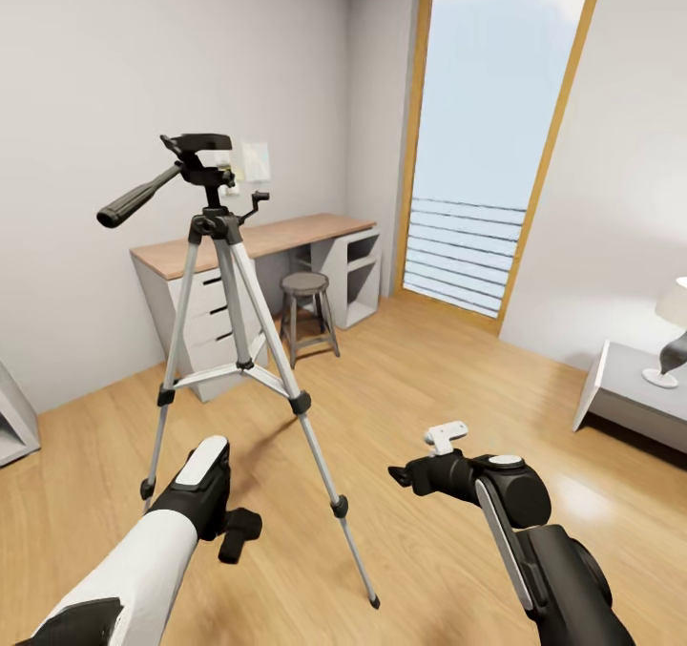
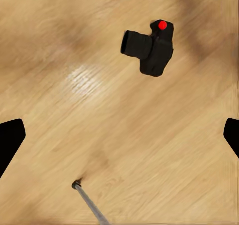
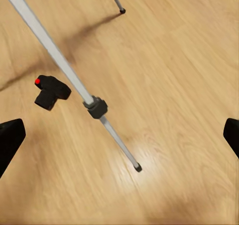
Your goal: Attach the digital camera to the camera tripod in the bedroom.
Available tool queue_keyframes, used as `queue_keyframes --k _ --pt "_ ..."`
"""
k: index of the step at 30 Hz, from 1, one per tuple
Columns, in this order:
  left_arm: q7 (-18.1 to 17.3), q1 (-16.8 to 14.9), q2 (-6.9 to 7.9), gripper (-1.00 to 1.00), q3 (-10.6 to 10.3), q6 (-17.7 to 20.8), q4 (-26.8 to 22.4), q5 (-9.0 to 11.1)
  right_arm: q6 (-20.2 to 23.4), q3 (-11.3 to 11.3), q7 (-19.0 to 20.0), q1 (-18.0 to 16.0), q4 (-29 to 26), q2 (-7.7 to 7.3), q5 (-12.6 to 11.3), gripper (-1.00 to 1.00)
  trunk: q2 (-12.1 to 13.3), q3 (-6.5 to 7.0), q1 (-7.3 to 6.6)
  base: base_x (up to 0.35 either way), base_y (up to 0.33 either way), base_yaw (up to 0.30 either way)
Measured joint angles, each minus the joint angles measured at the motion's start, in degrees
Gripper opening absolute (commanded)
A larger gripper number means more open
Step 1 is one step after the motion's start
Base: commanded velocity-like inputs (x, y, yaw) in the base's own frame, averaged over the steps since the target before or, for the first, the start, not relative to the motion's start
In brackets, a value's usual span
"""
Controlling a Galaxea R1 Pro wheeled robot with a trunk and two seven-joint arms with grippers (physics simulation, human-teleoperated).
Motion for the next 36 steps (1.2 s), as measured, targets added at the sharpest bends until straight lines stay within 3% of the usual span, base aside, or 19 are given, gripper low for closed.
queue_keyframes --k 9,19,24,31,36 --pt "0.0 -0.7 -2.53 1.0 -1.7 -0.5 0.5 -0.4 0.0 -2.8 0.8 0.1 -0.1 -3.17 -0.1 1.0 -3.6 -1.62 1.98 0.0 0.0 0.0" --pt "-0.7 0.5 -2.88 1.0 -2.1 -0.7 0.6 -0.4 -1.5 -3.5 1.0 0.0 -0.2 -3.83 -0.1 1.0 -7.6 -3.41 4.17 0.0 0.0 0.0" --pt "-3.1 0.6 -2.93 1.0 -2.2 -0.5 1.0 -0.5 -2.2 -3.5 1.0 0.0 -0.2 -3.88 -0.1 1.0 -9.6 -4.31 5.27 0.0 0.0 0.0" --pt "-6.2 0.7 -2.91 1.0 -6.1 -0.4 1.3 -0.5 -2.5 -3.6 1.0 0.0 -0.2 -3.91 -0.1 1.0 -12.4 -5.57 6.81 0.0 0.0 0.0" --pt "-6.8 0.7 -2.97 1.0 -7.5 -0.3 1.3 -0.3 -2.6 -3.7 1.0 0.0 -0.2 -3.91 -0.1 1.0 -14.4 -6.46 7.91 0.0 0.0 0.0"
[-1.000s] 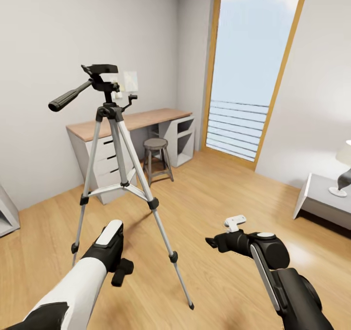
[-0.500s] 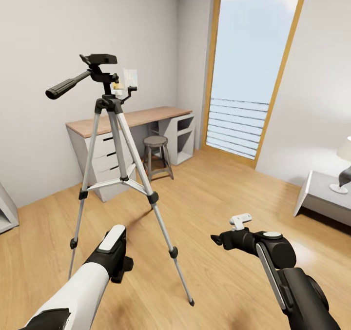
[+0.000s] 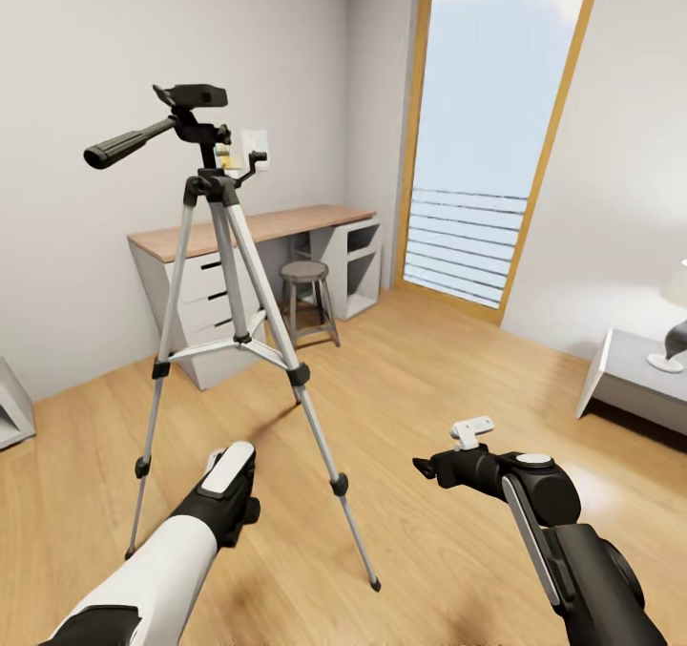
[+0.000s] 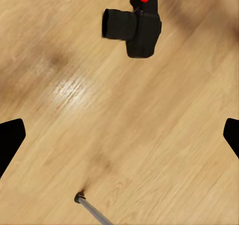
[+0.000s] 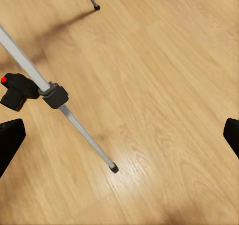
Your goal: Attach the digital camera to the camera tripod in the bedroom.
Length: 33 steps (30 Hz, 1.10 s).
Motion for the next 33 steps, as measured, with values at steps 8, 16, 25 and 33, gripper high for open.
queue_keyframes --k 8,16,25,33 --pt "-0.2 0.0 0.21 1.0 -0.4 0.2 0.4 0.4 0.0 0.0 0.0 0.0 0.0 -0.03 0.0 1.0 -3.2 -1.44 1.76 0.0 0.0 0.0" --pt "-0.9 0.0 0.35 1.0 -0.4 0.1 1.6 0.5 -0.1 0.0 0.0 0.0 0.0 -0.07 0.0 1.0 -6.4 -2.87 3.52 0.0 0.0 0.0" --pt "-1.1 0.0 0.24 1.0 -0.6 0.7 2.2 4.1 -0.1 -0.2 0.0 0.0 0.0 -0.26 0.0 1.0 -10.0 -4.49 5.49 0.0 0.0 0.0" --pt "-1.3 0.0 0.01 1.0 -3.3 0.5 2.7 5.5 -0.1 -0.5 0.0 0.0 0.0 -1.38 -0.1 1.0 -13.2 -5.92 7.25 0.0 0.0 0.0"
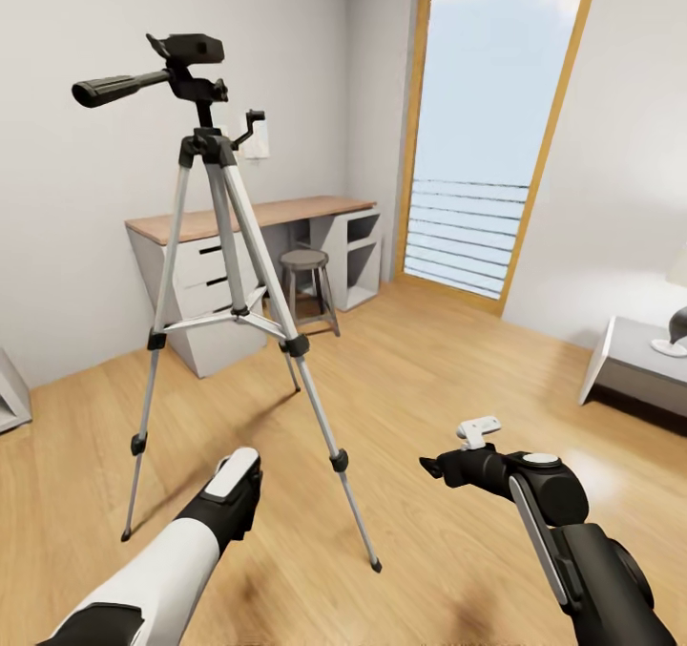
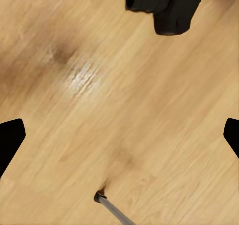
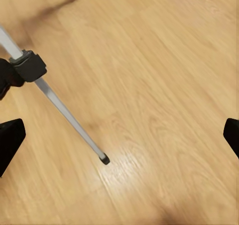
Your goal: Attach the digital camera to the camera tripod in the bedroom.
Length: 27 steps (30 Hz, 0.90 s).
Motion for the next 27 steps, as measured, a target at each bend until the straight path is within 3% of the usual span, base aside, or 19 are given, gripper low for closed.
queue_keyframes --k 8,17,27 --pt "-0.1 0.1 0.27 1.0 -0.7 0.6 0.4 1.3 0.0 0.0 0.0 0.0 0.0 -0.41 0.0 1.0 -2.8 -1.48 1.57 0.0 0.0 0.0" --pt "0.0 0.0 0.53 1.0 -0.7 1.5 1.4 6.8 0.0 -0.1 1.8 -0.1 0.0 -0.78 0.0 1.0 -3.0 -3.47 1.8 0.0 0.0 0.0" --pt "0.4 0.0 0.57 1.0 -1.0 1.5 1.6 7.6 0.0 -0.3 3.0 -0.1 0.0 -1.31 0.0 1.0 -3.1 -5.69 2.06 0.0 0.0 0.0"
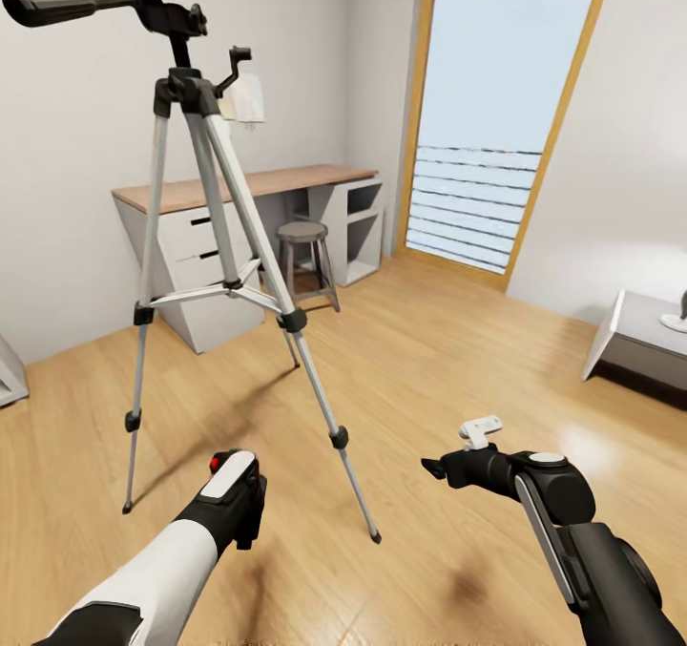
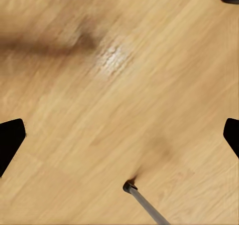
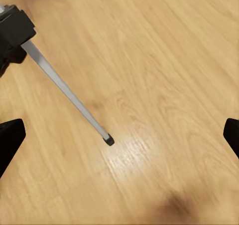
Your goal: Attach the digital camera to the camera tripod in the bedroom.
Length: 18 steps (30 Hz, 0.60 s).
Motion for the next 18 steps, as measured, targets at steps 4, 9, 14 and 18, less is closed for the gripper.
queue_keyframes --k 4,9,14,18 --pt "0.1 0.0 0.0 1.0 0.0 0.0 0.0 0.0 0.0 -0.1 0.1 0.0 0.0 -0.09 0.0 1.0 -0.1 -0.89 0.1 0.0 0.0 0.0" --pt "-0.8 -0.9 0.99 1.0 0.8 1.0 -1.0 -1.0 0.1 -0.3 0.1 -0.6 0.0 0.41 0.0 1.0 -0.1 -1.33 0.15 0.0 0.0 0.0" --pt "-2.4 -0.9 2.64 1.0 2.3 2.6 -2.6 -2.7 0.1 -0.3 0.1 -0.6 0.0 0.41 0.0 1.0 -0.1 -1.33 0.15 0.0 0.0 0.0" --pt "-3.7 -0.9 3.94 1.0 2.5 3.9 -2.6 -4.1 0.1 -0.3 0.1 -0.6 0.0 0.42 0.0 1.0 -0.1 -1.33 0.15 0.0 0.0 0.0"
